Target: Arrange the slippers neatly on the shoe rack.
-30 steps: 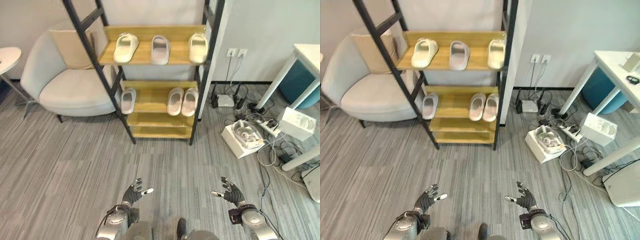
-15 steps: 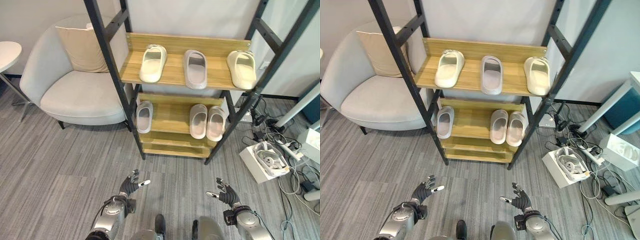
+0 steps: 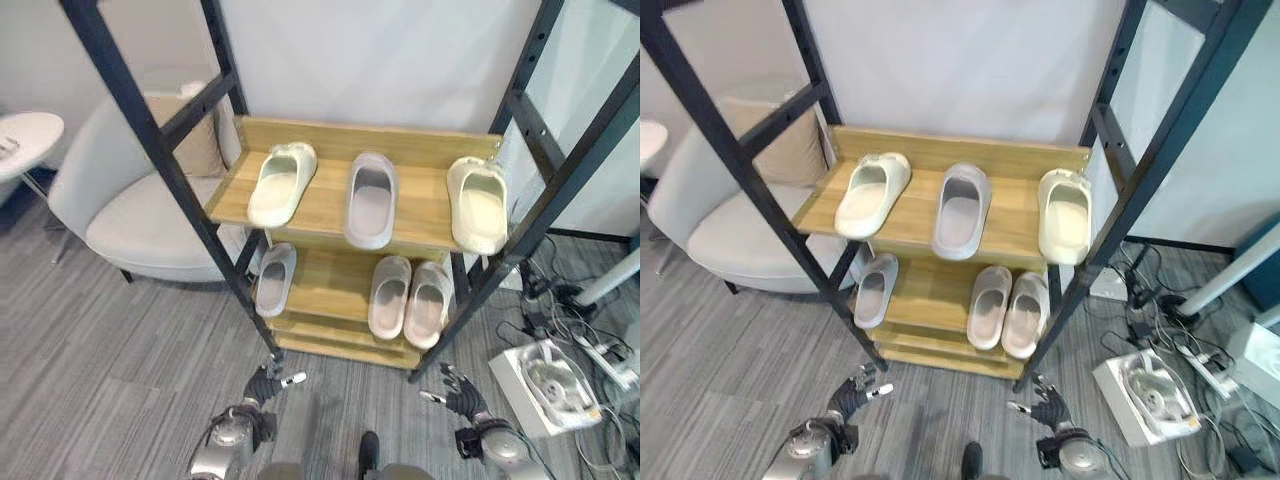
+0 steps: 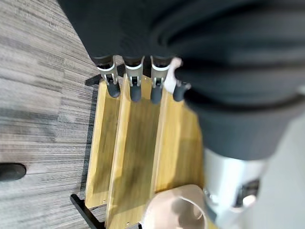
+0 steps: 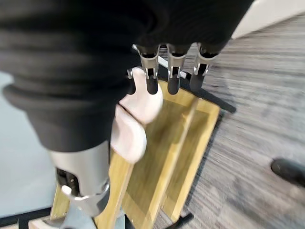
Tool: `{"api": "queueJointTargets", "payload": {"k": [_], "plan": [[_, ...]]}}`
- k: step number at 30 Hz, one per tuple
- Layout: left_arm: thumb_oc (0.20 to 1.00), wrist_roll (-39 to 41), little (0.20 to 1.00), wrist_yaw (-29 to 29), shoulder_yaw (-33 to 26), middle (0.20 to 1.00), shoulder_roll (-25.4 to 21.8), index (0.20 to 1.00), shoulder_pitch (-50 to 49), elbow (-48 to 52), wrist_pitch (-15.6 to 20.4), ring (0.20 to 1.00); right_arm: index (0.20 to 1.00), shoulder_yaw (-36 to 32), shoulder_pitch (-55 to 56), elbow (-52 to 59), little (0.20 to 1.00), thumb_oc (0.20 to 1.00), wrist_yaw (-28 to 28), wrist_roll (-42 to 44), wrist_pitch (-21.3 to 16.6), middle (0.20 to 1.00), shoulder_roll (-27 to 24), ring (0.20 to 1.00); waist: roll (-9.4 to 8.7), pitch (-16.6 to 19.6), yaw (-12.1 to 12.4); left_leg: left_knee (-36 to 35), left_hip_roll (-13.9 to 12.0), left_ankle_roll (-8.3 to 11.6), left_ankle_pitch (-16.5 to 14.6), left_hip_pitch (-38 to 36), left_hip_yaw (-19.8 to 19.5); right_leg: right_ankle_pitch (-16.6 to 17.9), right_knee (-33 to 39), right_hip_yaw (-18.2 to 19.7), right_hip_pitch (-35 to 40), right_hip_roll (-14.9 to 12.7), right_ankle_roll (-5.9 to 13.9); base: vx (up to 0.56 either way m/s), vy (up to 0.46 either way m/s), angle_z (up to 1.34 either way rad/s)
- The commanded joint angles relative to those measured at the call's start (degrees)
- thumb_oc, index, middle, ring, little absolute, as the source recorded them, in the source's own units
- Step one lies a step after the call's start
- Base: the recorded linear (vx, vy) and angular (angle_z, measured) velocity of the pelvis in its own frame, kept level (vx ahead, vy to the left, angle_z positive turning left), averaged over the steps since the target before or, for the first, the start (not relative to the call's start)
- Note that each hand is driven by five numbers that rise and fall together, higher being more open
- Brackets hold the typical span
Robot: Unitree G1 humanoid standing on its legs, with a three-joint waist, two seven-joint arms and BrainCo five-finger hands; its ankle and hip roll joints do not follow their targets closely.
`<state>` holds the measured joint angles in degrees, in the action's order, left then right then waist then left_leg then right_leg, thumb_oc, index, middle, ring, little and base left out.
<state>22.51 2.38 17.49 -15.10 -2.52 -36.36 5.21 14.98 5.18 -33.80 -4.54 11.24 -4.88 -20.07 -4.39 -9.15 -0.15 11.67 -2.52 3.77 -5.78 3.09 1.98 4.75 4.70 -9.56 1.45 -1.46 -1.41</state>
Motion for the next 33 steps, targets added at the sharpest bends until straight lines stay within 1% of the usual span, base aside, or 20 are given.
{"api": "queueJointTargets", "payload": {"k": [1,3,4,6,11,16,17,18,19,20,21,22,23,24,27,28,29,30,31,33], "plan": [[1.000,1.77,1.000,0.53,-0.64,1.000,-0.50,1.000,2.26,1.47,2.04,1.000,1.000,-1.20,-0.76,1.77,1.000,1.000,-0.77,0.89,-2.32,1.000,-1.87,1.000,0.82,-1.57,0.43,-8.41,-2.35,0.81,8.51,1.93,-0.94,-7.63,-4.69,0.41,2.63,-2.91,6.88,0.12,0.096,-0.19],[1.000,1.53,1.000,0.38,-0.92,1.000,-0.54,1.000,1.74,1.30,2.24,1.000,1.000,-0.78,-0.87,1.49,1.000,1.000,-0.34,0.26,-2.23,1.000,-1.69,1.000,1.28,-1.22,0.67,-10.34,-2.12,0.77,8.10,0.32,-1.39,-8.29,-5.02,1.34,3.11,-2.86,7.27,0.18,0.169,-0.24],[1.000,1.22,1.000,0.20,-0.88,1.000,-0.47,1.000,1.07,1.53,2.24,1.000,1.000,-0.72,-0.28,2.07,1.000,1.000,-0.09,-0.74,-2.06,1.000,-1.47,1.000,1.75,-0.36,0.50,-11.99,-1.35,0.33,7.39,-2.22,-1.23,-7.95,-4.92,2.11,3.63,-3.54,7.51,0.16,0.161,-0.37],[1.000,1.13,1.000,0.19,-0.95,1.000,-0.62,1.000,0.94,1.62,2.25,1.000,1.000,-0.73,-0.13,2.28,1.000,1.000,-0.08,-0.79,-1.99,1.000,-1.22,1.000,1.75,-0.24,0.52,-12.47,-1.16,0.15,7.11,-3.25,-0.70,-7.79,-4.79,2.59,3.83,-3.75,7.71,0.10,0.147,-0.40],[1.000,0.39,1.000,0.03,-1.44,1.000,-1.17,1.000,0.75,2.31,2.21,1.000,1.000,-0.33,0.61,2.80,1.000,1.000,0.40,-1.62,-1.59,1.000,0.24,1.000,1.74,0.28,0.31,-14.25,0.41,-1.76,5.18,-6.58,1.29,-6.70,-4.44,4.63,3.55,-5.22,9.26,0.05,0.152,-0.12],[1.000,-0.02,1.000,-0.34,-0.99,1.000,-0.99,1.000,0.95,1.47,2.40,1.000,1.000,-0.92,1.73,3.30,1.000,1.000,0.28,-2.50,-1.44,1.000,0.81,1.000,1.58,0.24,-0.55,-16.05,1.26,-2.79,4.68,-7.65,3.17,-4.73,-4.24,6.46,1.66,-5.74,10.49,-0.03,0.107,-0.16],[1.000,0.21,1.000,-0.22,-0.90,1.000,-1.23,1.000,1.78,1.24,2.42,1.000,1.000,-0.49,1.17,3.37,1.000,1.000,-0.02,-3.79,-1.50,1.000,0.61,1.000,1.65,-0.30,-0.57,-15.88,1.14,-2.96,4.87,-7.07,3.44,-4.46,-5.03,6.97,0.01,-5.68,10.86,-0.21,-0.011,-0.45],[1.000,0.28,1.000,-0.11,-1.08,1.000,-1.92,1.000,2.97,1.75,2.30,1.000,1.000,1.02,-0.17,5.37,1.000,1.000,-0.68,-7.90,-1.18,1.000,-0.30,1.000,1.64,-1.14,-0.22,-14.97,0.78,-3.20,5.12,-5.34,3.95,-5.03,-7.20,8.12,-1.03,-5.40,11.45,-0.24,-0.055,-0.24],[1.000,-0.23,1.000,0.17,-1.90,1.000,-2.36,1.000,2.83,2.59,2.37,1.000,1.000,1.57,0.00,10.80,1.000,1.000,-0.21,-13.04,-0.79,1.000,-1.56,1.000,1.38,-0.87,0.10,-15.06,0.98,-3.14,5.27,-4.96,4.22,-4.96,-6.29,7.94,-0.06,-5.79,11.18,-0.20,-0.103,-0.27],[1.000,-1.05,1.000,0.02,-2.92,1.000,-2.38,1.000,2.69,2.31,2.51,1.000,1.000,2.00,1.54,20.67,1.000,1.000,1.29,-18.40,-1.63,1.000,-4.25,1.000,1.08,-0.11,-0.06,-15.76,0.79,-2.79,5.93,-4.87,4.62,-5.17,-4.25,7.15,0.85,-6.01,11.04,-0.04,-0.085,-0.26],[1.000,-1.19,1.000,0.08,-3.56,1.000,-2.28,1.000,2.57,1.85,2.75,1.000,1.000,1.78,2.91,25.61,1.000,1.000,2.38,-19.93,-2.07,1.000,-5.64,1.000,0.98,0.49,-0.23,-16.08,0.57,-2.61,5.94,-5.09,4.89,-5.04,-2.76,6.76,1.54,-5.89,11.07,0.01,-0.104,-0.30],[1.000,-1.34,1.000,-0.03,-4.28,1.000,-2.38,1.000,2.46,1.43,3.12,1.000,1.000,0.35,5.38,36.52,1.000,1.000,4.30,-21.20,-4.50,1.000,-8.43,1.000,0.74,1.10,-0.83,-16.31,0.11,-2.37,5.98,-5.56,5.18,-5.00,-1.44,6.48,2.23,-5.57,11.03,0.02,-0.102,-0.18],[1.000,-1.70,1.000,0.01,-4.06,1.000,-2.36,1.000,2.40,1.27,3.48,1.000,1.000,-1.46,7.11,45.96,1.000,1.000,5.80,-20.49,-6.56,1.000,-10.81,1.000,0.64,1.43,-1.55,-16.32,-0.22,-2.16,6.02,-6.04,5.12,-5.09,-1.00,6.25,2.90,-5.35,10.89,0.00,-0.096,-0.05],[1.000,-1.82,1.000,0.15,-3.71,1.000,-2.33,1.000,2.39,1.56,3.72,1.000,1.000,-2.29,6.81,51.05,1.000,1.000,6.62,-18.08,-7.85,1.000,-12.10,1.000,0.74,1.65,-1.91,-16.39,-0.36,-2.12,5.90,-6.45,4.98,-5.23,-0.99,6.10,3.26,-5.27,10.76,0.00,-0.054,0.03],[1.000,-1.68,1.000,-0.09,-3.07,1.000,-2.18,1.000,2.67,2.08,3.96,1.000,1.000,-2.77,3.16,56.38,1.000,1.000,7.40,-13.68,-8.78,1.000,-13.39,1.000,0.98,2.26,-2.16,-16.53,-0.46,-2.03,5.77,-7.12,4.86,-5.39,-0.88,5.80,3.91,-5.13,10.63,0.01,-0.009,-0.03],[1.000,-1.36,1.000,-0.25,-2.33,1.000,-2.01,1.000,2.77,2.51,3.91,1.000,1.000,-3.20,-0.32,59.05,1.000,1.000,7.24,-10.73,-9.28,1.000,-14.08,1.000,1.07,2.72,-2.16,-16.62,-0.53,-1.99,5.74,-7.38,4.86,-5.39,-0.91,5.76,4.03,-5.05,10.51,0.01,0.002,-0.04],[1.000,-1.29,1.000,-0.40,-1.98,1.000,-1.93,1.000,2.80,2.77,3.83,1.000,1.000,-3.41,-2.10,59.31,1.000,1.000,6.90,-10.15,-9.27,1.000,-14.34,1.000,1.09,2.85,-2.08,-16.64,-0.54,-2.01,5.65,-7.48,4.86,-5.46,-0.96,5.72,4.07,-5.02,10.44,0.00,0.000,0.00],[1.000,-1.28,1.000,-0.40,-2.02,1.000,-1.92,1.000,2.84,2.77,3.82,1.000,1.000,-3.39,-2.19,59.28,1.000,1.000,6.89,-10.13,-9.27,1.000,-14.35,1.000,1.10,2.78,-2.10,-16.64,-0.55,-2.01,5.64,-7.51,4.85,-5.47,-0.98,5.72,4.11,-5.01,10.43,0.00,0.000,0.00],[1.000,-1.24,1.000,-0.62,-1.22,1.000,-1.75,1.000,2.73,3.40,3.78,1.000,1.000,-4.03,-5.91,59.24,1.000,1.000,5.61,-11.09,-9.31,1.000,-14.75,1.000,1.20,3.33,-1.85,-16.67,-0.55,-2.09,5.41,-7.71,4.81,-5.51,-0.96,5.47,4.23,-5.03,10.38,0.00,0.000,0.00],[1.000,-1.25,1.000,-0.72,-0.85,1.000,-1.68,1.000,2.74,3.64,3.74,1.000,1.000,-4.21,-7.66,58.37,1.000,1.000,4.49,-12.79,-9.21,1.000,-14.95,1.000,1.27,3.48,-1.76,-16.67,-0.54,-2.14,5.28,-7.88,4.80,-5.53,-0.99,5.31,4.34,-5.03,10.38,0.04,0.014,0.06]]}}
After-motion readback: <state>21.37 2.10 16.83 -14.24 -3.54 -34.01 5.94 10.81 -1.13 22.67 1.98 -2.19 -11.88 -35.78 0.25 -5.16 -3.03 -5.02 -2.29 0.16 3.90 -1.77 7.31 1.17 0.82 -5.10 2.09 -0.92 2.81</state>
